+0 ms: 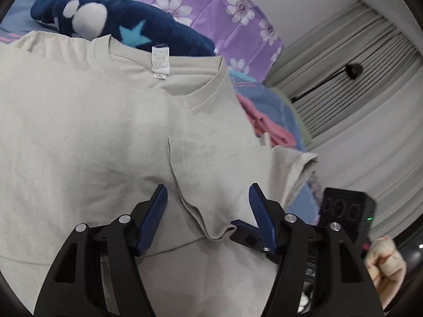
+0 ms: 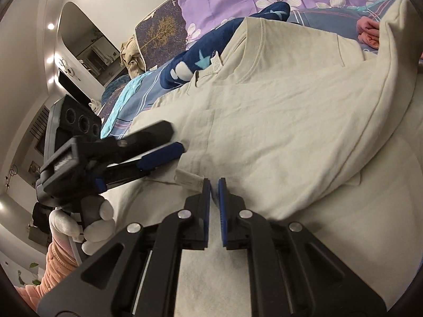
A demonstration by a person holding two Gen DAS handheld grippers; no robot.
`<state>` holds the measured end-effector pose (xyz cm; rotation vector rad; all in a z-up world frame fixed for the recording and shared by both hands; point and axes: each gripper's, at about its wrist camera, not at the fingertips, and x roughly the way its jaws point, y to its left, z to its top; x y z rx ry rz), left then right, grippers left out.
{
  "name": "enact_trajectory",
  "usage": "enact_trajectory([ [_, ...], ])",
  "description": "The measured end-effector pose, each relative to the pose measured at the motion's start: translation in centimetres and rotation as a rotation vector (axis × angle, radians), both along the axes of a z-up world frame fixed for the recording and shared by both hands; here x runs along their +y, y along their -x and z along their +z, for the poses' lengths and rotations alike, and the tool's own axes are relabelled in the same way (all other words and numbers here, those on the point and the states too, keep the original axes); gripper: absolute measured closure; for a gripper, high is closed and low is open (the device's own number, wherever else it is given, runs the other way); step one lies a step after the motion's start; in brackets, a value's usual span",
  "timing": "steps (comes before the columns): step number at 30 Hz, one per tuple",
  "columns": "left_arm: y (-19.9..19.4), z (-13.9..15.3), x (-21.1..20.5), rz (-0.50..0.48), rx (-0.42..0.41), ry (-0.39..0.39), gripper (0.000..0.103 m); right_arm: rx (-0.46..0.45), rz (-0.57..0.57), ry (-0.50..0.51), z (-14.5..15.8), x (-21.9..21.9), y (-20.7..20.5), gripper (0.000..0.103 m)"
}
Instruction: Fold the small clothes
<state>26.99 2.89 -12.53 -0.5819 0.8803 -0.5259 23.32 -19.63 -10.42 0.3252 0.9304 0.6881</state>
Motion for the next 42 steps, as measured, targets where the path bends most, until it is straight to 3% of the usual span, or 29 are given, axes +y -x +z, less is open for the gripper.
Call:
enact_trajectory([
  [2,0.1,0.2,-1.1,-0.013,-0.001,-0.051,0.045,0.003,0.0,-0.011,0.0,0.0,-0.2,0.095],
  [4,-0.3,0.0,-2.4,-0.037,0.036,-0.085,0.102,0.003,0.002,-0.021,0.0,0.0,-0.2,0.094],
  [6,-0.7,0.2,-3.1,-0.03,0.053,-0.097,0.102,-0.001,0.004,-0.034,0.1,0.0,-0.3,0.091],
  [8,-0.9,1.6,-3.5,-0.022,0.016,-0.13,0.102,-0.019,-0.01,-0.054,0.6,-0.5,-0.1,0.086],
  [14,-0.5,12.2,-3.1,-0.013,-0.217,-0.269,0.101,-0.189,-0.164,-0.014,4.2,-3.7,1.1,0.082],
  [18,0.4,16.9,-1.9,0.017,-0.309,-0.36,0.101,-0.12,-0.179,0.016,2.8,-3.7,0.1,0.08],
  [21,1.0,18.2,-0.3,0.045,-0.325,-0.409,0.101,-0.003,-0.192,0.09,0.4,-3.0,-1.3,0.081],
  [27,1.3,17.0,3.7,0.127,-0.267,-0.48,0.101,0.015,-0.203,0.077,0.3,-3.3,-1.5,0.082],
  [31,1.9,15.0,7.4,0.186,-0.201,-0.474,0.101,0.02,-0.201,0.076,0.2,-3.7,-1.1,0.082],
  [34,2.2,12.5,9.8,0.226,-0.157,-0.488,0.101,0.042,-0.204,0.072,0.4,-4.1,-1.2,0.082],
  [36,1.8,9.3,11.1,0.247,-0.117,-0.567,0.1,0.043,-0.198,0.094,0.4,-3.9,-0.9,0.082],
  [39,1.1,4.3,13.6,0.267,0.001,-0.563,0.1,0.031,-0.162,0.152,0.8,-3.1,-0.6,0.071],
  [41,1.4,2.7,14.6,0.274,0.017,-0.512,0.1,0.015,-0.12,0.18,1.3,-2.3,-0.2,0.054],
  [42,1.6,2.4,14.8,0.276,0.01,-0.5,0.1,0.004,-0.104,0.199,1.4,-1.9,0.0,0.052],
])
